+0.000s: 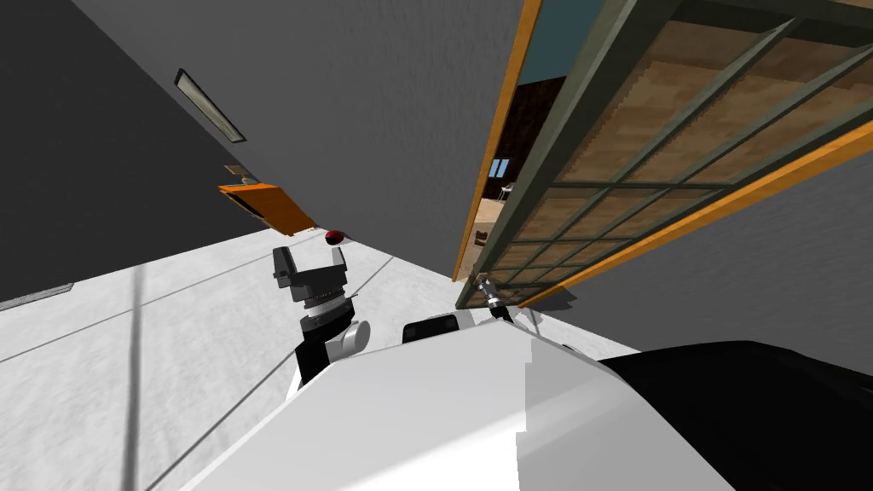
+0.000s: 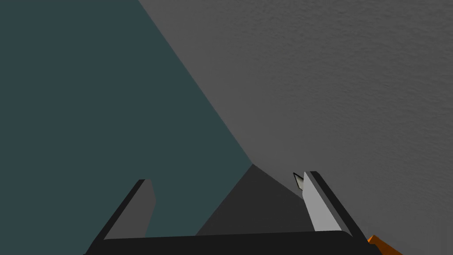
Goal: Pull the door open
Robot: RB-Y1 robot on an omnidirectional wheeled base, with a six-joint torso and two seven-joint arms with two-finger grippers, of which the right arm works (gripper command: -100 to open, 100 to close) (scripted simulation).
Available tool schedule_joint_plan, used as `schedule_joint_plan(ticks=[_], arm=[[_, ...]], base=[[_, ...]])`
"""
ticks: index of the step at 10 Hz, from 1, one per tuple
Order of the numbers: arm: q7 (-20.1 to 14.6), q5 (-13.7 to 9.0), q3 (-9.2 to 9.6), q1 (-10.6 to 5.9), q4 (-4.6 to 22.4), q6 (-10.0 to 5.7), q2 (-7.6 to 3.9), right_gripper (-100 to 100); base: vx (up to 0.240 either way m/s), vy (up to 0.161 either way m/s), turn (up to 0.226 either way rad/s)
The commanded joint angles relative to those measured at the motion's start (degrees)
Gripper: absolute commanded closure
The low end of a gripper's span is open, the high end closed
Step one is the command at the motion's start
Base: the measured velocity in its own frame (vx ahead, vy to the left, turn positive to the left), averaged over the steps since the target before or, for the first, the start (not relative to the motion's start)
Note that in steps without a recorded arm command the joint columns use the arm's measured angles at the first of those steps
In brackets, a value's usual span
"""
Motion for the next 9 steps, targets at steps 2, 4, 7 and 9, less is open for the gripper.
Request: schedule_joint_plan(ticks=[2,4,7,9], arm=[[-2.5,1.4,1.91,1.28,-0.1,-2.42,-1.56,100],[-2.7,1.6,2.27,1.90,-0.5,-2.25,-1.83,100],[-4.5,2.6,3.65,3.33,0.3,-5.38,-3.15,100],[-5.3,3.1,4.23,3.94,0.7,-6.93,-3.82,100]], base=[[-0.231,-0.067,0.094],[-0.159,-0.035,0.055],[-0.194,-0.061,0.135],[-0.167,-0.036,0.091]])
